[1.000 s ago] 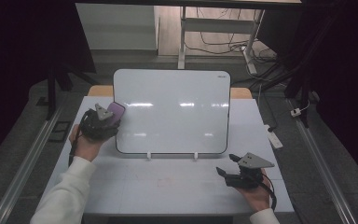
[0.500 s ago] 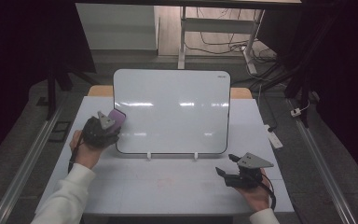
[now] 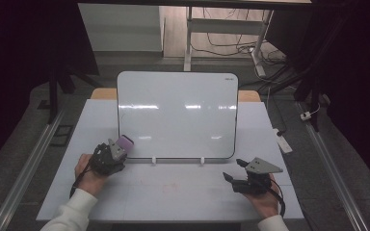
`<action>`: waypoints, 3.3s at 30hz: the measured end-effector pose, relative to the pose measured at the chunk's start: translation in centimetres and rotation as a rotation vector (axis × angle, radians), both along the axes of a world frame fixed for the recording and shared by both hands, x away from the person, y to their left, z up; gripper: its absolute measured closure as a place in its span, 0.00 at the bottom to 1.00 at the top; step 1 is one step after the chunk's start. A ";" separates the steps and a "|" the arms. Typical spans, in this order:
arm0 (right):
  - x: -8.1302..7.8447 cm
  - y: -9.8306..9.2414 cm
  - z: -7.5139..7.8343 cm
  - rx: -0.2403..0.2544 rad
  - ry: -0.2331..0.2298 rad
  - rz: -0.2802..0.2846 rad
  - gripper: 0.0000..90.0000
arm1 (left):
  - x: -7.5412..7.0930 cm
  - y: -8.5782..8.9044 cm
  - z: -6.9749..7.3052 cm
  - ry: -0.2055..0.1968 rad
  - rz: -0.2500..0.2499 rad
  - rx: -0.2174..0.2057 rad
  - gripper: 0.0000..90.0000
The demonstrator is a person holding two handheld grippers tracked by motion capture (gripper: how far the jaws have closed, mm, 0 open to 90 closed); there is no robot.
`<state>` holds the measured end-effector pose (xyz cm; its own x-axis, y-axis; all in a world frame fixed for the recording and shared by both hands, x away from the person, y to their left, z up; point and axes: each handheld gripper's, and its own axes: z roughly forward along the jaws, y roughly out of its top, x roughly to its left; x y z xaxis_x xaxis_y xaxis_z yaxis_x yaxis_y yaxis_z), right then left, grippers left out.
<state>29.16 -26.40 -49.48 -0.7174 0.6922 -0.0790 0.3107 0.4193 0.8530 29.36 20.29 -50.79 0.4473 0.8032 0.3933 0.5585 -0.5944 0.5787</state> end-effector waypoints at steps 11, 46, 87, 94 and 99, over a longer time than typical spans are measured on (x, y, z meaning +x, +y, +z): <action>0.0 0.0 0.0 0.001 -0.002 -0.003 0.30 | 0.3 0.7 0.7 -0.024 0.027 0.038 0.46; -0.1 0.0 0.2 0.022 -0.008 -0.001 0.30 | 4.2 -2.3 6.7 -0.096 -0.022 -0.122 0.46; 1.1 11.3 2.6 -0.052 0.160 0.608 0.27 | -1.7 -10.2 2.7 0.383 -0.778 -0.327 0.46; 1.5 12.8 2.3 -0.044 0.224 0.708 0.41 | -1.8 -10.5 2.7 0.387 -0.809 -0.315 0.46; 1.6 12.4 2.4 0.015 0.245 0.639 0.46 | -2.6 -9.9 3.5 0.242 -0.732 -0.312 0.39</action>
